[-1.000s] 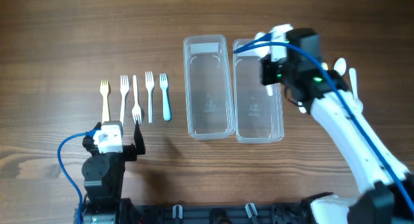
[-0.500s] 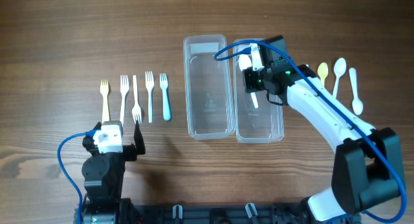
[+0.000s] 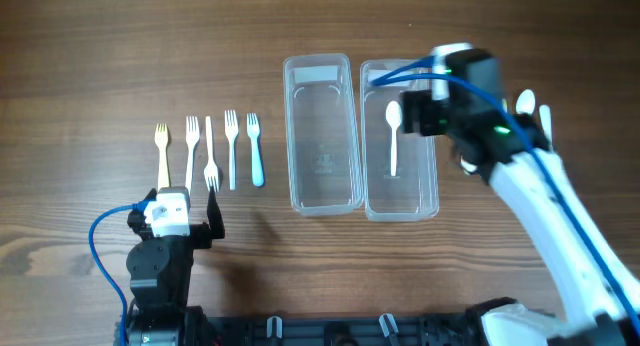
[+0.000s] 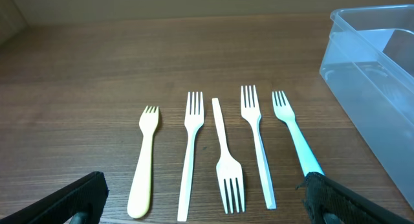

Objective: Pack container
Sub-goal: 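Carry the white spoon into the right container and release it, then grasp the thin white spoon handle with the right gripper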

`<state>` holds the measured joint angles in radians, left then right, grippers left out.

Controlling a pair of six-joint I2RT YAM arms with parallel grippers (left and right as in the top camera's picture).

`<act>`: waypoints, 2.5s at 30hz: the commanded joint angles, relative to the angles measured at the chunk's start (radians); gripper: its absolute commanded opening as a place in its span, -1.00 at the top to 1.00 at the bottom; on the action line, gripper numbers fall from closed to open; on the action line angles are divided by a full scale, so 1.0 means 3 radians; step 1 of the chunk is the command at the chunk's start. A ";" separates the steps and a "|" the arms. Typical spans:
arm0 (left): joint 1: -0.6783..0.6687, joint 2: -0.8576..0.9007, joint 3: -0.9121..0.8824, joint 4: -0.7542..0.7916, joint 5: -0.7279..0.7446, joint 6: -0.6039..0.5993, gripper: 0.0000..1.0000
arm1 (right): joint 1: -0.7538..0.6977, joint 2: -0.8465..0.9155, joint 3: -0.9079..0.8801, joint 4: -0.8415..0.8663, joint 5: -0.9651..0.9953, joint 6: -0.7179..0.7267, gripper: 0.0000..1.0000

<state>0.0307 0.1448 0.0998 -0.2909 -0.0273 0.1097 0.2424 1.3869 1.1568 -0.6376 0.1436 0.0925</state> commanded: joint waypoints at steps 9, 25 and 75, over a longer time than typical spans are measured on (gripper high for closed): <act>-0.0019 -0.0001 -0.0032 0.0005 0.0052 0.0058 -1.00 | -0.0991 0.0332 0.0065 -0.0219 -0.0118 -0.0223 -0.73; -0.0019 -0.0001 -0.0032 0.0005 0.0052 0.0058 -1.00 | -0.1038 0.1490 0.0065 0.0060 -0.0184 -0.0220 0.03; -0.0019 -0.0001 -0.0032 0.0005 0.0052 0.0058 -1.00 | -0.0739 0.0099 0.0071 0.0239 -0.1035 -0.0215 0.91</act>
<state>0.0307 0.1452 0.0998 -0.2909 -0.0273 0.1116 -0.0353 1.4506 1.1690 -0.5560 -0.0643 0.0284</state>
